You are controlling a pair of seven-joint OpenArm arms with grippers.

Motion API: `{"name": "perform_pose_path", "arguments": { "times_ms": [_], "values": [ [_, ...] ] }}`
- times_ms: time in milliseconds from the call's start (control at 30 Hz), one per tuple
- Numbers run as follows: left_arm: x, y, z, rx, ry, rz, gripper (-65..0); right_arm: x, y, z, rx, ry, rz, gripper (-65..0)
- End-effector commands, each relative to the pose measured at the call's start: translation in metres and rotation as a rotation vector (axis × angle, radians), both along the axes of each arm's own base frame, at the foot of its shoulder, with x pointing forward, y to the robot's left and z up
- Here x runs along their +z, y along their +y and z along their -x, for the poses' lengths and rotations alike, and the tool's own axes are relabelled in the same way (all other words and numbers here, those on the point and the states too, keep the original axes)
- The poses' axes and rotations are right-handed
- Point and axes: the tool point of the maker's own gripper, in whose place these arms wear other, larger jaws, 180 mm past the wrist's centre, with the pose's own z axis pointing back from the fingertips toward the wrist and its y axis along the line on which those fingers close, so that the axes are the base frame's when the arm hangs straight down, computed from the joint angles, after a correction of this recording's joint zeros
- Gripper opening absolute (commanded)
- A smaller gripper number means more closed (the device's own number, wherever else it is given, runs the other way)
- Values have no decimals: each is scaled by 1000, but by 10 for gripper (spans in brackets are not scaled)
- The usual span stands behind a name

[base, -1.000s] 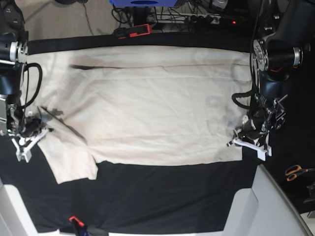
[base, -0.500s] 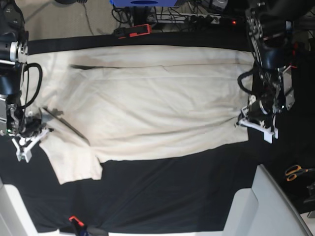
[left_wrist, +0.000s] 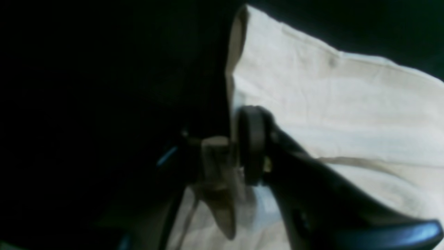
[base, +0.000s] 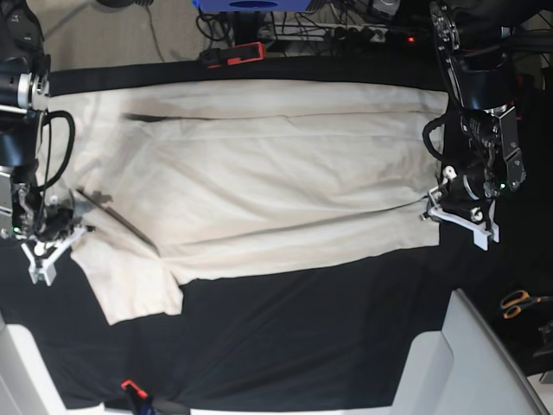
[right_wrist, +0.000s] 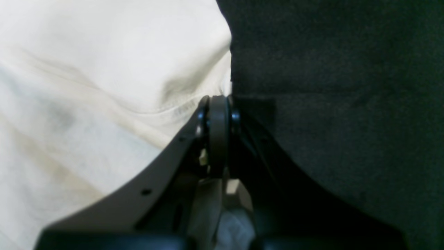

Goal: Fold the T-shirt properly
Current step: 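Move the left gripper along the shirt's side edge and grasp it, then hold the side edge with the left gripper and sleeve with the right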

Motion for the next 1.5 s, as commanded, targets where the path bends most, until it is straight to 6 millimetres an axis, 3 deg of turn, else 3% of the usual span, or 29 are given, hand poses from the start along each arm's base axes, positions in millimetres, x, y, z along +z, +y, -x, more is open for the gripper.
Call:
{"name": "perform_pose_path", "arguments": {
  "times_ms": [0, 200, 467, 800, 1067, 1267, 1467],
  "values": [
    [23, 9, -18, 3, -72, -27, -415, 18, -8, -17, -3, -55, 15, -650],
    [38, 11, -37, 5, -112, -29, -372, 17, -8, -17, -3, -53, 15, -650],
    [56, 27, -55, 46, -157, -28, -374, 16, -8, -14, -1, -35, 15, -650],
    [37, 46, -67, 155, -132, 38, -375, 16, -8, -14, -1, -35, 15, -650],
    [16, 37, -67, 185, -99, 86, -375, 16, -8, -14, -1, -35, 15, -650],
    [16, 18, -72, 112, -126, 126, -375, 16, -8, -14, -1, -35, 15, -650],
    [15, 17, -71, 106, -126, 127, -375, 16, -8, -14, -1, -35, 15, -650]
  ]
}}
